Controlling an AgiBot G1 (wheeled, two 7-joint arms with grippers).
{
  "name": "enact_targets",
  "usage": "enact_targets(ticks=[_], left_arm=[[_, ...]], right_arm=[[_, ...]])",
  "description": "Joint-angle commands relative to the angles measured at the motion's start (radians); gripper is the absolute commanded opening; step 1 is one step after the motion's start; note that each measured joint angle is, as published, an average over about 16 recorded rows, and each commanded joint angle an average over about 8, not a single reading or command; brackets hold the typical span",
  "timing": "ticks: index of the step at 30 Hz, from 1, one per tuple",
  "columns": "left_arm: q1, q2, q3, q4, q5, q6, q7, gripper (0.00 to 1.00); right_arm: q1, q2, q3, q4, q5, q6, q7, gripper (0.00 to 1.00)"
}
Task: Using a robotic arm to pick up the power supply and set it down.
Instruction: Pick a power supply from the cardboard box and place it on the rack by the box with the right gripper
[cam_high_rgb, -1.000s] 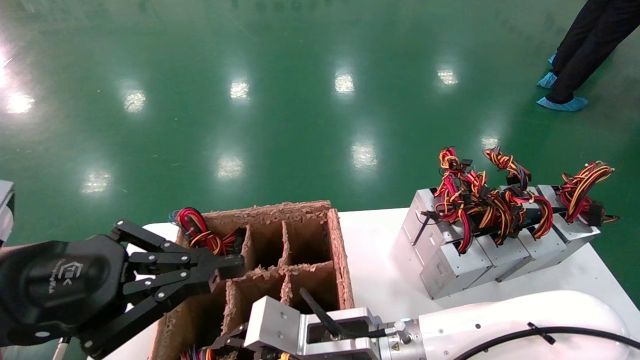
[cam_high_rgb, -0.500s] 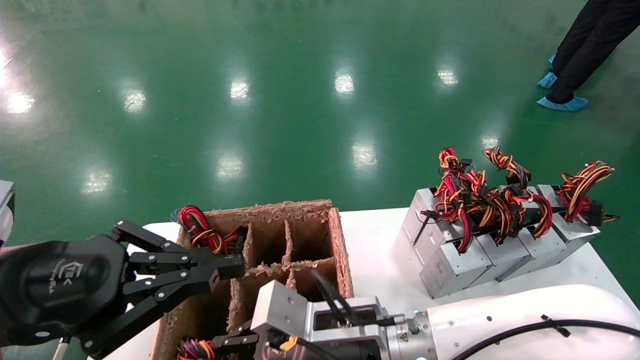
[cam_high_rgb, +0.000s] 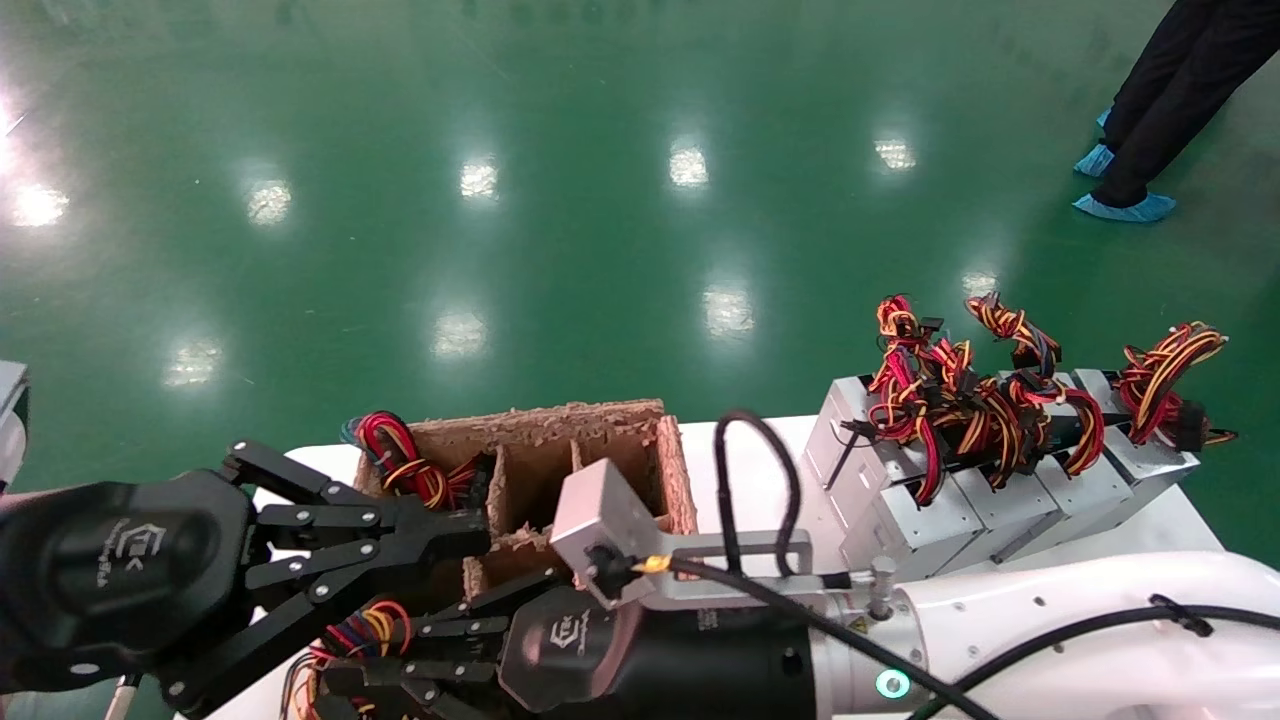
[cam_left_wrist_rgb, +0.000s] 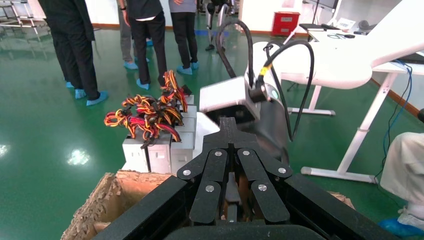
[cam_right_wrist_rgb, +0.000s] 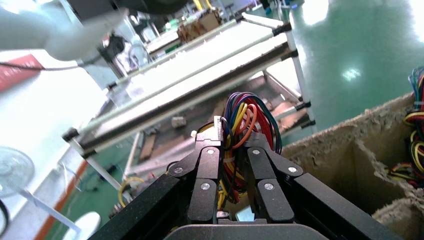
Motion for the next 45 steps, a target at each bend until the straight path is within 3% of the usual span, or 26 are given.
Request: enact_targets(ticks=[1, 8, 25, 35, 45], left_arm=[[0.000, 0.000, 0.000, 0.000, 0.000, 0.000, 0.000, 0.00], [0.000, 0.000, 0.000, 0.000, 0.000, 0.000, 0.000, 0.00], [0.000, 0.000, 0.000, 0.000, 0.000, 0.000, 0.000, 0.00], [0.000, 0.000, 0.000, 0.000, 0.000, 0.000, 0.000, 0.00], [0.000, 0.000, 0.000, 0.000, 0.000, 0.000, 0.000, 0.00]], right_arm=[[-0.004, 0.003, 0.009, -0.005, 0.025, -0.007, 0.007, 0.00], [0.001, 0.019, 0.049, -0.035, 0.118, -0.062, 0.013, 0.00], [0.033, 0.117, 0.118, -0.089, 0.202, -0.181, -0.043, 0.00], [0.039, 0.113, 0.161, -0.157, 0.282, -0.189, -0.046, 0.00], [0.047, 0.114, 0.188, -0.178, 0.310, -0.140, -0.035, 0.00]])
